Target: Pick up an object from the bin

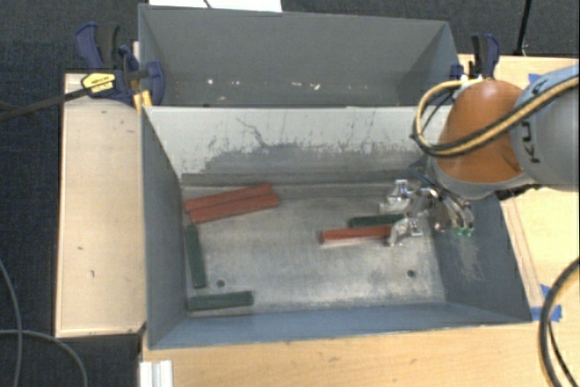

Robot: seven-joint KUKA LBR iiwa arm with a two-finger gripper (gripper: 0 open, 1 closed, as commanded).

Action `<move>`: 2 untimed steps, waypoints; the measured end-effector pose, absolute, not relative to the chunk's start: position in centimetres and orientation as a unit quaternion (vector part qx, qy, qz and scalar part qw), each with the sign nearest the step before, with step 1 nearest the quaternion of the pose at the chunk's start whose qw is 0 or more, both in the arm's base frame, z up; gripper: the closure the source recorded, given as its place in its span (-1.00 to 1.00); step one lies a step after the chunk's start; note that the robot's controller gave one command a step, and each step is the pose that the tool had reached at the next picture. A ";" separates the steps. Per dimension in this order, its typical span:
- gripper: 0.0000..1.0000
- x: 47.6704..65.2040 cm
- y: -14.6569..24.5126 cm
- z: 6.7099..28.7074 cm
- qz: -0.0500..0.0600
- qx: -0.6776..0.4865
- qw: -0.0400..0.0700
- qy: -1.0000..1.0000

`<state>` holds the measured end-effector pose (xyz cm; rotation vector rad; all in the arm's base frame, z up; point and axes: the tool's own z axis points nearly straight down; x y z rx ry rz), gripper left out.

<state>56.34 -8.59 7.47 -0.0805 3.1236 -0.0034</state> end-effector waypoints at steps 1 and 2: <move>1.00 56.3 -8.6 7.5 -0.001 -0.026 0.008 1.000; 1.00 57.5 -10.4 23.9 -0.001 -0.018 0.003 1.000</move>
Offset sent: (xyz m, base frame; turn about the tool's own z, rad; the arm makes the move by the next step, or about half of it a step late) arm 0.0100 -0.0180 0.1620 0.0124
